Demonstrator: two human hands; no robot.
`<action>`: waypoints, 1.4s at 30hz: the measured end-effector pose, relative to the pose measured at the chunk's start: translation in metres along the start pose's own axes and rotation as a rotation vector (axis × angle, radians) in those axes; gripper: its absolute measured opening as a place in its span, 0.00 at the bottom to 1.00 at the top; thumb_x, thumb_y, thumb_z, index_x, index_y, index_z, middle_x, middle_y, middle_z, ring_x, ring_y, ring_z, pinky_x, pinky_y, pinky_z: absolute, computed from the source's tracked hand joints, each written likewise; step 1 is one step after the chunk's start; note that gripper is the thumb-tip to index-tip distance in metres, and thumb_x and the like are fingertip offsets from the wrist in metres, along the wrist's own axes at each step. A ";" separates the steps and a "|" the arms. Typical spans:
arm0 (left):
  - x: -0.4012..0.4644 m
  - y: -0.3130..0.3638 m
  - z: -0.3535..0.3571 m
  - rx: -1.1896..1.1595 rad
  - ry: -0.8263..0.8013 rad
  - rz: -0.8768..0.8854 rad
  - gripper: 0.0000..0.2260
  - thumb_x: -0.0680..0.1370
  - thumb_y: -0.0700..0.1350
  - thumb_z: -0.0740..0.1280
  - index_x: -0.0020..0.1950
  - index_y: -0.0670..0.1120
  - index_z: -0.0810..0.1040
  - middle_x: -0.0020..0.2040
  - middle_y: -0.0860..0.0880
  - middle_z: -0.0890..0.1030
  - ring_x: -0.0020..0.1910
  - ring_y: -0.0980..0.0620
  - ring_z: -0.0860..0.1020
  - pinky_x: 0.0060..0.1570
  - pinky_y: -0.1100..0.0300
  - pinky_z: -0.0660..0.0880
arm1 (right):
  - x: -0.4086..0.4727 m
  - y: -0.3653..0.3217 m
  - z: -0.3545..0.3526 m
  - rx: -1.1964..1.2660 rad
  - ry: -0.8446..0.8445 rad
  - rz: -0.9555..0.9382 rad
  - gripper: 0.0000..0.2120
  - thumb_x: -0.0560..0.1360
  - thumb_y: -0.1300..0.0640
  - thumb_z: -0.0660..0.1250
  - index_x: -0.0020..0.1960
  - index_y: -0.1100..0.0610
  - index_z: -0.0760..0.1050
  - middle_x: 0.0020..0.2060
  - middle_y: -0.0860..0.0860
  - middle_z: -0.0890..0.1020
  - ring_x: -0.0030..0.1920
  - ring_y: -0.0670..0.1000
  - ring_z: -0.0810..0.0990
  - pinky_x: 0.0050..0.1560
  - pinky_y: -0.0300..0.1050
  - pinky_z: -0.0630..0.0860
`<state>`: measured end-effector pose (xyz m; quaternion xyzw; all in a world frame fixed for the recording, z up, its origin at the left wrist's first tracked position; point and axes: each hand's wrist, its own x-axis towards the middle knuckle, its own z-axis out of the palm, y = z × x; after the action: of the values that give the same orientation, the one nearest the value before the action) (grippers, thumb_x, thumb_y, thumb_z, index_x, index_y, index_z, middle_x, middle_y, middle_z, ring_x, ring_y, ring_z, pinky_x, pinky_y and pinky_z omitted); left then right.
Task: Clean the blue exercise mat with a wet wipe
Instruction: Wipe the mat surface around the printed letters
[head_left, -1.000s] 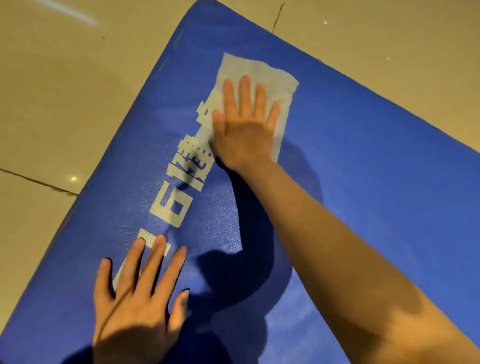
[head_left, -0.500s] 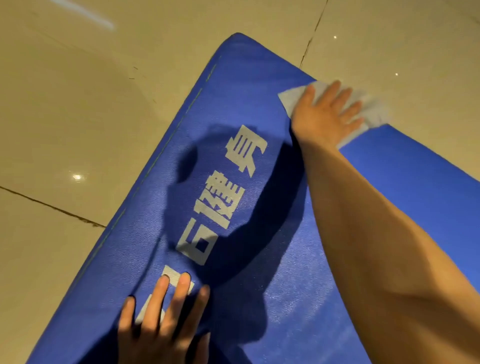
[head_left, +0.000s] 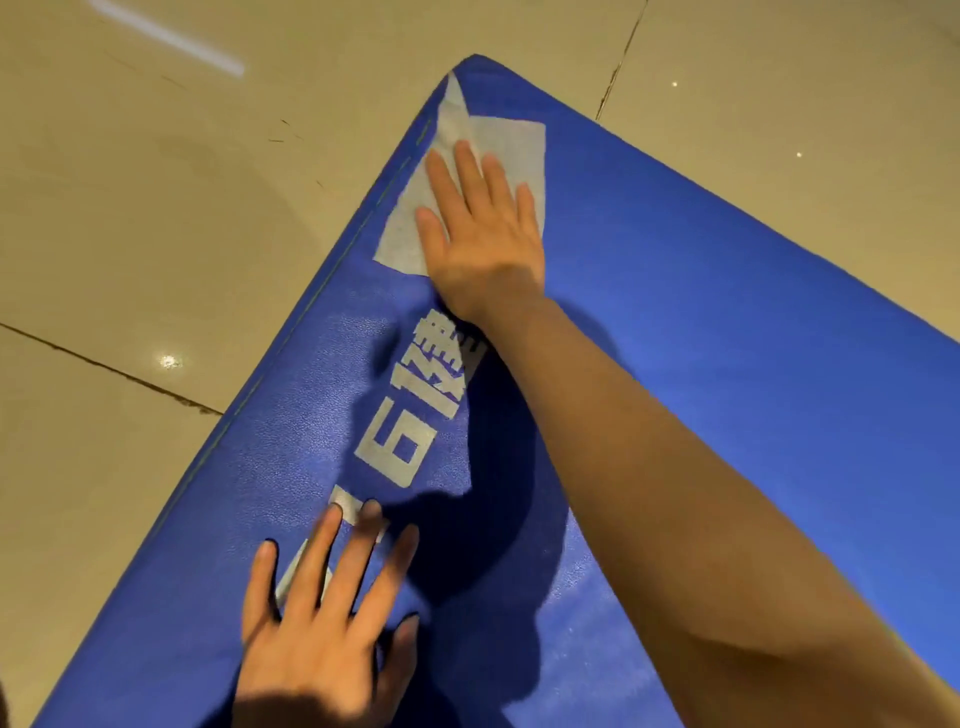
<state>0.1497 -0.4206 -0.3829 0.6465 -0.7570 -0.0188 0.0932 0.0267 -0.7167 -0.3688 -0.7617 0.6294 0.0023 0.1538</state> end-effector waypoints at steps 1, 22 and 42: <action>0.000 0.000 -0.001 -0.020 -0.014 -0.007 0.25 0.80 0.59 0.51 0.76 0.54 0.65 0.78 0.47 0.64 0.80 0.49 0.54 0.72 0.38 0.55 | -0.014 0.019 -0.002 0.011 0.036 0.036 0.26 0.84 0.46 0.46 0.80 0.46 0.46 0.80 0.46 0.46 0.79 0.50 0.43 0.76 0.50 0.37; 0.000 0.005 -0.008 -0.024 -0.005 0.026 0.25 0.77 0.54 0.57 0.70 0.45 0.76 0.72 0.41 0.72 0.71 0.39 0.68 0.67 0.33 0.59 | -0.169 0.040 0.022 -0.063 0.027 0.298 0.28 0.82 0.42 0.41 0.80 0.46 0.42 0.79 0.44 0.43 0.78 0.65 0.39 0.69 0.75 0.37; -0.001 0.006 -0.009 -0.095 0.029 -0.016 0.24 0.76 0.54 0.60 0.67 0.46 0.79 0.68 0.43 0.77 0.71 0.42 0.68 0.69 0.35 0.60 | -0.178 0.027 0.034 -0.116 0.027 0.007 0.30 0.80 0.39 0.43 0.80 0.49 0.54 0.79 0.51 0.53 0.77 0.67 0.49 0.69 0.75 0.44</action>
<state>0.1454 -0.4181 -0.3729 0.6474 -0.7487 -0.0460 0.1347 -0.0299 -0.5422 -0.3724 -0.7670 0.6331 0.0289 0.1009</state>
